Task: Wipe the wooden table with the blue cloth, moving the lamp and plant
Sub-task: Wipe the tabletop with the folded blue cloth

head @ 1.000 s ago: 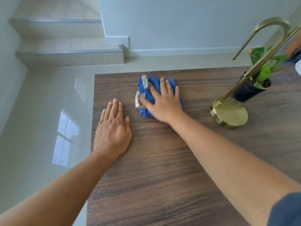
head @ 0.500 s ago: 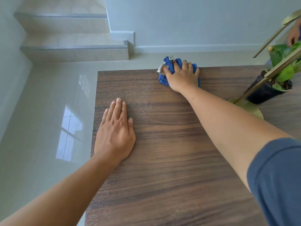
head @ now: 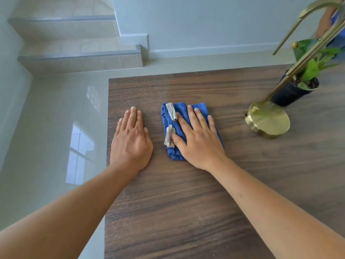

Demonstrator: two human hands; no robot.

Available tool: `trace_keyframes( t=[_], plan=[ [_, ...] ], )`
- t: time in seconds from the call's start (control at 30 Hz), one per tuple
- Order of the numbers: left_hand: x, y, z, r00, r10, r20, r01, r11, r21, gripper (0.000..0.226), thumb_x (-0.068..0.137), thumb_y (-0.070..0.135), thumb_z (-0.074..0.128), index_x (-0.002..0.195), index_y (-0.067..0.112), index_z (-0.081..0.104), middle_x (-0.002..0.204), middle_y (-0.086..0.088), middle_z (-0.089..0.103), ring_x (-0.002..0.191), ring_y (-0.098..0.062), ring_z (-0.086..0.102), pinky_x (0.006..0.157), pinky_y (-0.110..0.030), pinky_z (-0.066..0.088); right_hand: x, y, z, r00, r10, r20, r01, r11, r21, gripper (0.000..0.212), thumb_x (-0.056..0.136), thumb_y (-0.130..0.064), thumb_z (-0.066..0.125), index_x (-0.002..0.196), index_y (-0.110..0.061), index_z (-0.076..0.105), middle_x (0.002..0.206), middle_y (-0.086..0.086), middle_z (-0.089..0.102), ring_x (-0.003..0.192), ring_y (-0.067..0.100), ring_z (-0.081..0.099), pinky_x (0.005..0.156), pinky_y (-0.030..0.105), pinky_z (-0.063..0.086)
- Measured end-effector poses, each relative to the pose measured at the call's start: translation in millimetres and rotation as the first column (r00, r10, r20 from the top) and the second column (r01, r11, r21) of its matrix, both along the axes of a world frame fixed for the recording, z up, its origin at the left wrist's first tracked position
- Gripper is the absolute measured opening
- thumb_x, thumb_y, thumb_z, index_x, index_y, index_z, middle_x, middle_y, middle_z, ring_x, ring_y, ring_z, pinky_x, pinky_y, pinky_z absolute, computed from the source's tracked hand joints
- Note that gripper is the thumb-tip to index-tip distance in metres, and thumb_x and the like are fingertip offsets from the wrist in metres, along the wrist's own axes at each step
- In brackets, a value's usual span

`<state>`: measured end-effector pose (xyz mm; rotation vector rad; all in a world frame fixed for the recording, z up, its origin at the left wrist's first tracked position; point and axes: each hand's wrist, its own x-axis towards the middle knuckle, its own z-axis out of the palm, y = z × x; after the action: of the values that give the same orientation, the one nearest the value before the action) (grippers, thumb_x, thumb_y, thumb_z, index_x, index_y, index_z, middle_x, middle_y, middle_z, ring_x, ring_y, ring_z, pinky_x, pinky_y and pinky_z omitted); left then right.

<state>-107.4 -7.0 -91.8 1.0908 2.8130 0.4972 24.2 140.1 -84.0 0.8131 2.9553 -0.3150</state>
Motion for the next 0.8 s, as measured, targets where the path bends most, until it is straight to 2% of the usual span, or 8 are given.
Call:
trace_keyframes(
  t=[0.1, 0.17, 0.2, 0.27, 0.4, 0.5, 0.7, 0.8],
  plan=[
    [1, 0, 1, 1.000, 0.008, 0.013, -0.007, 1.000, -0.011, 0.059, 0.104, 0.029, 0.023, 0.159, 0.010, 0.013, 0.167, -0.004, 0.005, 0.154, -0.015, 0.000, 0.125, -0.032, 0.000, 9, 5, 12, 0.991, -0.052, -0.125, 0.012, 0.954, -0.300, 0.064, 0.102, -0.052, 0.035, 0.159, -0.029, 0.016, 0.168, -0.003, -0.003, 0.153, 0.010, -0.008, 0.123, 0.038, -0.006],
    [1, 0, 2, 1.000, 0.000, 0.018, 0.001, 1.000, -0.015, 0.059, 0.104, 0.029, 0.023, 0.159, 0.009, 0.013, 0.167, -0.005, 0.005, 0.154, -0.016, 0.000, 0.125, -0.032, 0.000, 12, 14, 27, 0.916, -0.285, -0.284, 0.080, 0.821, -0.565, 0.055, 0.103, -0.033, 0.048, 0.155, -0.025, 0.033, 0.166, -0.006, 0.015, 0.151, 0.005, 0.008, 0.119, 0.025, 0.006],
    [1, 0, 2, 1.000, -0.008, 0.019, 0.008, 1.000, -0.016, 0.060, 0.104, 0.030, 0.022, 0.159, 0.009, 0.012, 0.167, -0.005, 0.005, 0.154, -0.016, 0.000, 0.125, -0.032, -0.001, 18, 19, 30, 0.861, -0.377, -0.341, 0.109, 0.792, -0.601, 0.051, 0.102, -0.024, 0.051, 0.152, -0.022, 0.040, 0.164, -0.005, 0.022, 0.150, 0.004, 0.016, 0.118, 0.022, 0.012],
    [1, -1, 4, 0.999, -0.015, 0.035, 0.016, 1.000, -0.015, 0.060, 0.104, 0.031, 0.022, 0.159, 0.009, 0.012, 0.167, -0.005, 0.005, 0.154, -0.016, 0.000, 0.124, -0.032, -0.001, 36, 25, 27, 0.809, -0.427, -0.404, 0.191, 0.841, -0.506, 0.047, 0.100, -0.014, 0.051, 0.147, -0.015, 0.048, 0.160, 0.000, 0.033, 0.148, 0.009, 0.024, 0.119, 0.023, 0.016],
    [10, -1, 16, 0.999, -0.045, -0.008, 0.045, 0.996, 0.080, 0.060, 0.105, 0.034, 0.023, 0.158, 0.008, 0.015, 0.167, -0.008, 0.009, 0.154, -0.018, 0.002, 0.125, -0.034, -0.003, 70, 26, 2, 0.850, -0.373, -0.373, 0.257, 0.910, -0.325, 0.044, 0.104, -0.016, 0.042, 0.147, -0.011, 0.047, 0.158, 0.003, 0.038, 0.149, 0.012, 0.025, 0.115, 0.015, 0.010],
    [35, 31, 33, 0.980, -0.193, -0.045, 0.197, 0.969, 0.151, 0.062, 0.104, 0.040, 0.023, 0.158, 0.010, 0.018, 0.166, -0.004, 0.010, 0.154, -0.016, 0.002, 0.124, -0.034, -0.004, 69, 28, -6, 0.853, -0.351, -0.386, 0.260, 0.927, -0.269, 0.043, 0.106, -0.014, 0.037, 0.147, -0.009, 0.046, 0.157, 0.004, 0.038, 0.149, 0.014, 0.025, 0.115, 0.016, 0.010],
    [66, 84, 17, 0.944, -0.329, -0.012, 0.317, 0.920, -0.231, 0.096, 0.093, 0.075, 0.014, 0.159, 0.006, 0.006, 0.167, -0.011, -0.005, 0.153, -0.026, -0.008, 0.124, -0.043, -0.005, 68, 32, -7, 0.815, -0.384, -0.433, 0.265, 0.913, -0.311, 0.042, 0.103, -0.005, 0.038, 0.142, -0.009, 0.053, 0.154, 0.005, 0.044, 0.147, 0.015, 0.030, 0.116, 0.019, 0.017],
    [61, 59, 12, 0.953, -0.298, -0.047, 0.276, 0.925, -0.261, 0.101, 0.088, 0.080, 0.011, 0.159, 0.009, 0.003, 0.167, -0.011, -0.008, 0.153, -0.032, -0.006, 0.124, -0.047, -0.002, 67, 35, -7, 0.851, -0.343, -0.397, 0.248, 0.930, -0.272, 0.041, 0.103, -0.012, 0.044, 0.143, -0.009, 0.052, 0.156, 0.004, 0.040, 0.148, 0.016, 0.028, 0.121, 0.026, 0.018]
  ],
)
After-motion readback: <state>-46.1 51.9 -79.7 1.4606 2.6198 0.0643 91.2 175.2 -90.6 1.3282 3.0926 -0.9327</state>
